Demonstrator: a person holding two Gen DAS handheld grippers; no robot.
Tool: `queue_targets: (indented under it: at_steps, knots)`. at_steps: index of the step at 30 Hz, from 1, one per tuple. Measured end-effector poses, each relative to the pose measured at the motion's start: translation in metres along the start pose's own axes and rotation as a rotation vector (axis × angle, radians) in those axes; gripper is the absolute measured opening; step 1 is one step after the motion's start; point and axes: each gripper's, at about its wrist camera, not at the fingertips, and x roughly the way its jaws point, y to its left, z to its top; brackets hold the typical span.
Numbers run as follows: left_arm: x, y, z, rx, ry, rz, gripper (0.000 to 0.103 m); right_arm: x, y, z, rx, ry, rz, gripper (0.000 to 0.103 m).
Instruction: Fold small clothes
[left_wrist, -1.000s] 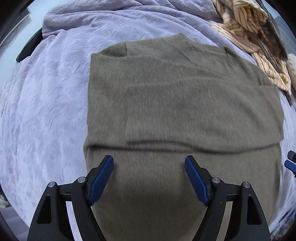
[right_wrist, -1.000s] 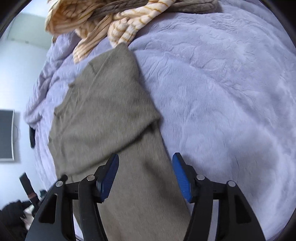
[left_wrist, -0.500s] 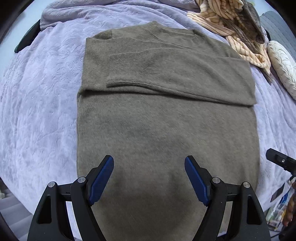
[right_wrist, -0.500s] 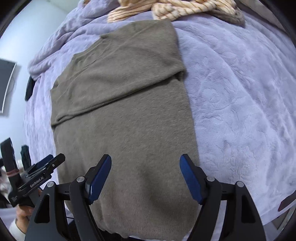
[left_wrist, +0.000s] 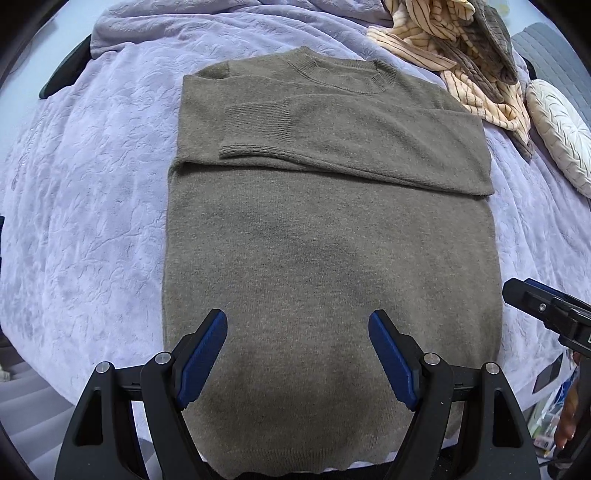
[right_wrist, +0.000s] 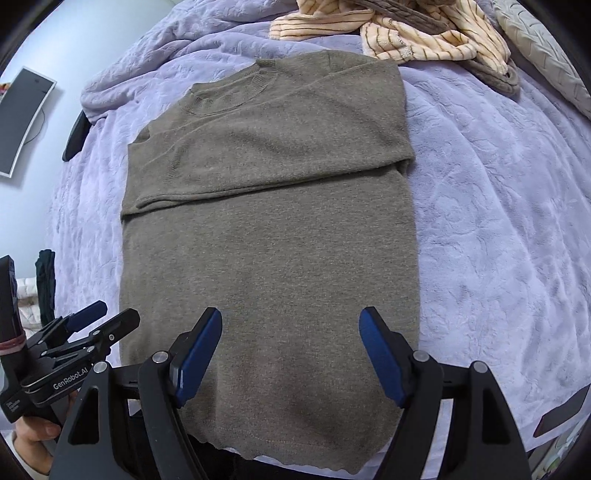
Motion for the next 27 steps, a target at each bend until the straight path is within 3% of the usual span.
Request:
queue_targets:
  at_steps: [27]
  knots:
    - [-0.021,0.005,-0.015,-0.006,-0.04,0.004,0.08,-0.009,0.022,-0.006,-0.034,-0.004,-0.003,0.08]
